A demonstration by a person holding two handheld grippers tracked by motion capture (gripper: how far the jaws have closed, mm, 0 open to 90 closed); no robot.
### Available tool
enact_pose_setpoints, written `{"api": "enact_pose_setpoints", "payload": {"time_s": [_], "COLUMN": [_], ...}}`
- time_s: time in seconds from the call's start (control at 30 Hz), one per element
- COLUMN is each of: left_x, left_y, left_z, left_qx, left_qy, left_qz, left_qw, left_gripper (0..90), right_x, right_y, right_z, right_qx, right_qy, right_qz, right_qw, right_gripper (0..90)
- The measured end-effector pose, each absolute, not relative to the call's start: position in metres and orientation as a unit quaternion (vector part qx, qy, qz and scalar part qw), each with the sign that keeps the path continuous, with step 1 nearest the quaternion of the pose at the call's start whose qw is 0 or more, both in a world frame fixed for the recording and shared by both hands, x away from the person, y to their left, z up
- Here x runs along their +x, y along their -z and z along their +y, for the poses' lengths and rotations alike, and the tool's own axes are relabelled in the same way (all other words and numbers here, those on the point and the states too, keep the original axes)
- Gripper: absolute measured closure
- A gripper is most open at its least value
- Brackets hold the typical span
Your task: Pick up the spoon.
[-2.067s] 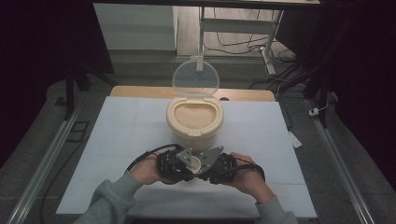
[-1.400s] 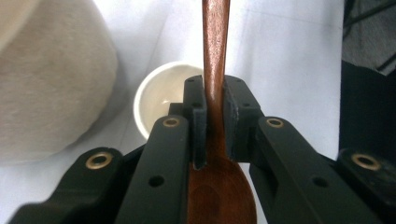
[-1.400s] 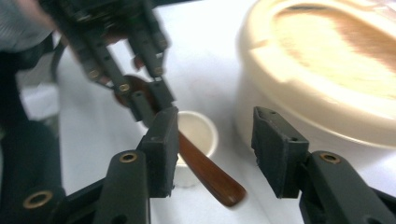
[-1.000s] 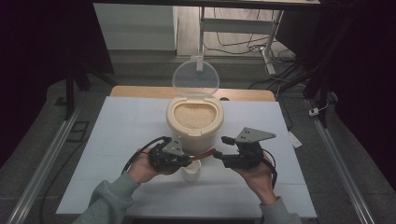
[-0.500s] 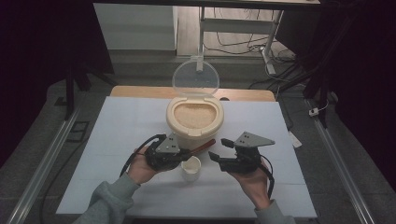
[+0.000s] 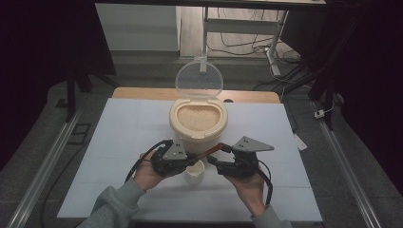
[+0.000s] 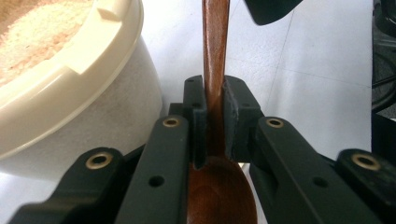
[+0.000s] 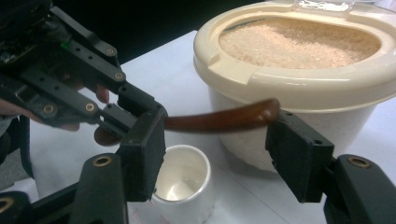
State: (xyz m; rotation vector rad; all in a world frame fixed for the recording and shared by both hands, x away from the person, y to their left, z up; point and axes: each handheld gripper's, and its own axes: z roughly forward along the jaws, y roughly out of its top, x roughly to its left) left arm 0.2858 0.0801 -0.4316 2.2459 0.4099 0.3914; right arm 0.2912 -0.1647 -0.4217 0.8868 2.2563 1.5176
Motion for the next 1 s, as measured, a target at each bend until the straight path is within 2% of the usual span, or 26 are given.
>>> {"api": "enact_pose_setpoints", "payload": {"time_s": [0.27,0.6,1.0], "left_x": [0.279,0.275,0.274], "left_y": [0.43,0.427,0.425], "left_z": [0.074,0.073,0.075], "left_qx": [0.89,0.886,0.882], "left_qy": [-0.167,-0.18,-0.183], "left_qz": [0.15,0.147,0.147], "left_qw": [0.396,0.401,0.409], "left_gripper": [79.8,79.8,79.7], "right_x": [0.289,0.283,0.281], "right_y": [0.425,0.418,0.416], "right_z": [-0.16,-0.162,-0.165], "right_qx": [0.32,0.315,0.326], "right_qy": [-0.54,-0.575,-0.591], "right_qz": [0.769,0.746,0.729], "right_qw": [0.119,0.118,0.116], "right_gripper": [49.9,64.7,66.9]}}
